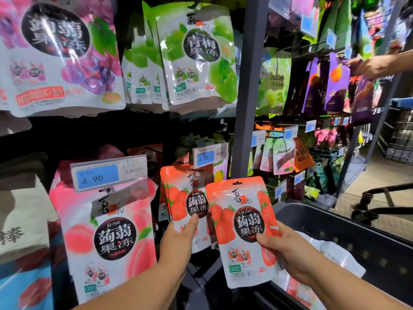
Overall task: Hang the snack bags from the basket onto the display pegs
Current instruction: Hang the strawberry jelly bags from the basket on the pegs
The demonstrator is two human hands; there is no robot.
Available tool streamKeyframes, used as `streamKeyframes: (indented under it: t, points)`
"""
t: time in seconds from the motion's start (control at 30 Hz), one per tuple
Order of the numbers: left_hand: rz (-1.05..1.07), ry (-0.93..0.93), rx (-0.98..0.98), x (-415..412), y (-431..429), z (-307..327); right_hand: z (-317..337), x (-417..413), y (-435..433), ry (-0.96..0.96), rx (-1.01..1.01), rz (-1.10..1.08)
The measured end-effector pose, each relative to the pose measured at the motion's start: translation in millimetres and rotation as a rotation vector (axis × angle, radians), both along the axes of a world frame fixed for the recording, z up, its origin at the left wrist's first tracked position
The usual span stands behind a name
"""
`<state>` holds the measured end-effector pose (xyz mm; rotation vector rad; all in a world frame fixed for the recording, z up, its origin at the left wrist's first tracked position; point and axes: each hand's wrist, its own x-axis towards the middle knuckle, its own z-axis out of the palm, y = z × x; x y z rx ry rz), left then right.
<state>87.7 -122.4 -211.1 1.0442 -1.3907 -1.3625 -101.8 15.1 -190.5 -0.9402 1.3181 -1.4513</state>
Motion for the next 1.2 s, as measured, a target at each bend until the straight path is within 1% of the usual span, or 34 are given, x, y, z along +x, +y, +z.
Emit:
streamKeyframes:
  t: [0.07,0.2,0.33,0.57,0.73,0.83,0.9,1.0,1.1,1.13,1.2]
  points:
    - [0.041,-0.012,-0.004,-2.1,-5.2,-2.0,-0.8,2.4,-0.8,0.003,0.001,-0.005]
    - [0.128,-0.12,-0.048,-5.8,-12.2,-3.3,-0.7,0.6,0.7,0.008,0.009,-0.054]
    - [0.196,-0.125,-0.112,-2.7,-13.3,1.2,-0.8,-2.8,1.8,0.009,-0.005,-0.07]
    - [0.266,-0.182,-0.193,-1.3,-5.3,9.2,-3.6,-1.8,-0.7,0.011,0.012,-0.103]
    - [0.289,-0.244,-0.337,-3.4,17.9,20.1,1.6,6.8,-1.5,0.023,0.01,-0.077]
    - [0.279,-0.232,-0.364,-5.6,28.3,24.0,4.3,10.0,-0.5,0.013,-0.005,-0.066]
    - [0.212,-0.165,-0.351,-6.2,33.7,26.5,3.0,10.7,-2.0,-0.003,-0.017,-0.066]
    - [0.03,-0.093,-0.276,-6.4,39.7,28.0,2.6,14.8,-2.9,-0.03,-0.022,-0.067]
    - [-0.21,-0.106,-0.114,-7.4,47.1,28.4,0.7,20.4,-9.3,-0.053,-0.032,-0.055]
    - [-0.26,-0.13,-0.077,-7.2,49.2,27.5,-0.6,23.4,-12.2,-0.064,-0.041,-0.049]
    - [-0.279,-0.146,-0.049,-4.8,48.9,23.2,-4.6,28.2,-18.7,-0.063,-0.048,-0.057]
